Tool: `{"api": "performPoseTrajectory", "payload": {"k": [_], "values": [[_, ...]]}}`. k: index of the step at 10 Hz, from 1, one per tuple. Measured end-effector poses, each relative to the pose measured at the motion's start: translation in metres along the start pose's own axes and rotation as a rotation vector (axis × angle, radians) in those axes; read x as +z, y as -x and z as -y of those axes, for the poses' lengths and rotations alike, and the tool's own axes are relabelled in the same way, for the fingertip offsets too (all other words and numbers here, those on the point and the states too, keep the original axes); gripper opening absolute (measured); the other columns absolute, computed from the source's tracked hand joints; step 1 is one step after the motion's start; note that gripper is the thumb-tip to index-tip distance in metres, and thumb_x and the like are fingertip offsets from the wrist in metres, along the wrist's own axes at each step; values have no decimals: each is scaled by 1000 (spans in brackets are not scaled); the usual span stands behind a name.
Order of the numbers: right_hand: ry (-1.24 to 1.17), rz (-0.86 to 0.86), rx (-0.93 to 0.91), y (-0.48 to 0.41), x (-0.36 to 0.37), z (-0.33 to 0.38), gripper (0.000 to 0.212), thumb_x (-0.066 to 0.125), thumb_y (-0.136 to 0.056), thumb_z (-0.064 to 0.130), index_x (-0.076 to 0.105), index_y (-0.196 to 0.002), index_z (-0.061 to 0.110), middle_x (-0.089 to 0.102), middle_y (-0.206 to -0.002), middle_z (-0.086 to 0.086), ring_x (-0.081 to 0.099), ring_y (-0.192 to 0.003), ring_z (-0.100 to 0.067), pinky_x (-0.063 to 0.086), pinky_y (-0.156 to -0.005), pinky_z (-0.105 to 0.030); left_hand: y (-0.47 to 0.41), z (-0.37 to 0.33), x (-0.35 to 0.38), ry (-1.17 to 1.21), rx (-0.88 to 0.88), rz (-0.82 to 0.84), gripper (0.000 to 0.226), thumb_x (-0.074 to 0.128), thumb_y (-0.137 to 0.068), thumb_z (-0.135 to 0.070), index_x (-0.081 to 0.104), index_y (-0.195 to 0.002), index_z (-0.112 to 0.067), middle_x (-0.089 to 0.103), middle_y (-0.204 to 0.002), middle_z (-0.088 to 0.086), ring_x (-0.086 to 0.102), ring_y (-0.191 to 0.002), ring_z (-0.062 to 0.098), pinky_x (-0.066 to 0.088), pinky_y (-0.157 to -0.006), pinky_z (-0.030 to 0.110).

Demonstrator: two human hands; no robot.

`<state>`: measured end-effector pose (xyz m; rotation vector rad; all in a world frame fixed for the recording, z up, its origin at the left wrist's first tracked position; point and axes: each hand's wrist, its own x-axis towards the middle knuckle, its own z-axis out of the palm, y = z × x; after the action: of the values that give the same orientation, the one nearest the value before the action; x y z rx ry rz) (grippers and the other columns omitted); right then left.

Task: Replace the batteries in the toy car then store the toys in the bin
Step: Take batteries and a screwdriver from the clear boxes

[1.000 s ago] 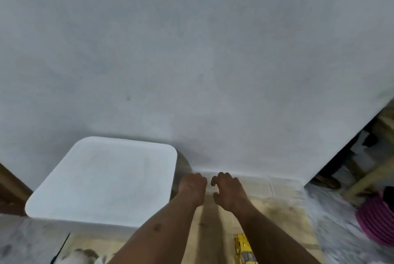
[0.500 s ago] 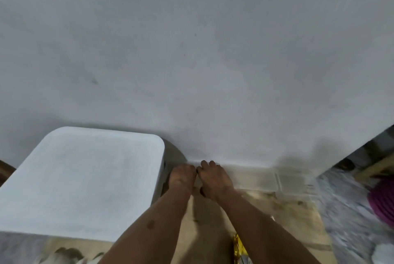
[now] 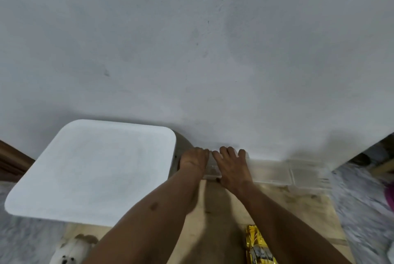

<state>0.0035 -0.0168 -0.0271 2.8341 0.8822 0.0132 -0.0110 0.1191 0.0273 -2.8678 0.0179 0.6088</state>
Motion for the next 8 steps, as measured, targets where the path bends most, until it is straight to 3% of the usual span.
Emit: {"api": "performPoseTrajectory", "payload": {"k": [1, 2, 3, 4, 5, 7, 8], "values": [[-16, 14, 36, 4, -6, -1, 107, 89, -39, 49, 40, -130, 19, 53, -117, -10, 51, -104, -31, 38, -83, -51, 0, 6, -22, -41, 22, -27, 51, 57, -96, -15, 40, -144, -14, 55, -131, 8, 57, -120, 26, 52, -88, 36], [-158, -114, 100, 19, -14, -9, 105, 77, -49, 70, 42, -136, 23, 50, -130, -7, 49, -116, -29, 41, -86, -50, 0, 16, -39, -7, 11, -77, 46, 61, -93, -15, 49, -137, -13, 58, -128, 8, 59, -117, 28, 52, -91, 37], [-377, -305, 20, 36, -16, -11, 50, 71, -72, 49, 60, -112, 22, 59, -112, 1, 57, -101, -22, 49, -79, -40, -1, 23, -45, 56, 4, -114, 47, 61, -91, -8, 52, -137, -11, 54, -134, 10, 55, -124, 30, 50, -96, 39], [-501, -147, -44, 30, -21, -3, 16, 63, -78, 22, 68, -93, 20, 67, -92, 0, 66, -81, -22, 56, -67, -36, -1, 25, -45, 68, -1, -133, 42, 57, -92, -5, 55, -134, -9, 56, -133, 11, 57, -123, 31, 51, -96, 40], [-493, 111, 30, 1, -27, 10, 24, 54, -84, 16, 71, -100, 19, 71, -99, -10, 68, -88, -30, 52, -73, -30, -3, 26, -46, 58, -3, -132, 39, 57, -92, -4, 55, -131, -8, 57, -132, 11, 58, -122, 30, 50, -96, 39], [-508, 349, 104, -43, -26, 36, 32, 60, -91, 20, 63, -122, 17, 63, -122, -10, 62, -110, -30, 52, -89, -37, -5, 29, -51, -19, -11, -145, 33, 61, -92, -12, 59, -125, -10, 62, -124, 7, 62, -114, 27, 50, -90, 36], [-392, 322, 90, -52, -16, 42, 27, 55, -95, 19, 63, -120, 12, 64, -121, -14, 62, -111, -33, 50, -88, -37, -7, 30, -53, -57, 1, -149, 29, 59, -94, -16, 60, -123, -11, 63, -123, 7, 63, -112, 26, 50, -89, 35]]}}
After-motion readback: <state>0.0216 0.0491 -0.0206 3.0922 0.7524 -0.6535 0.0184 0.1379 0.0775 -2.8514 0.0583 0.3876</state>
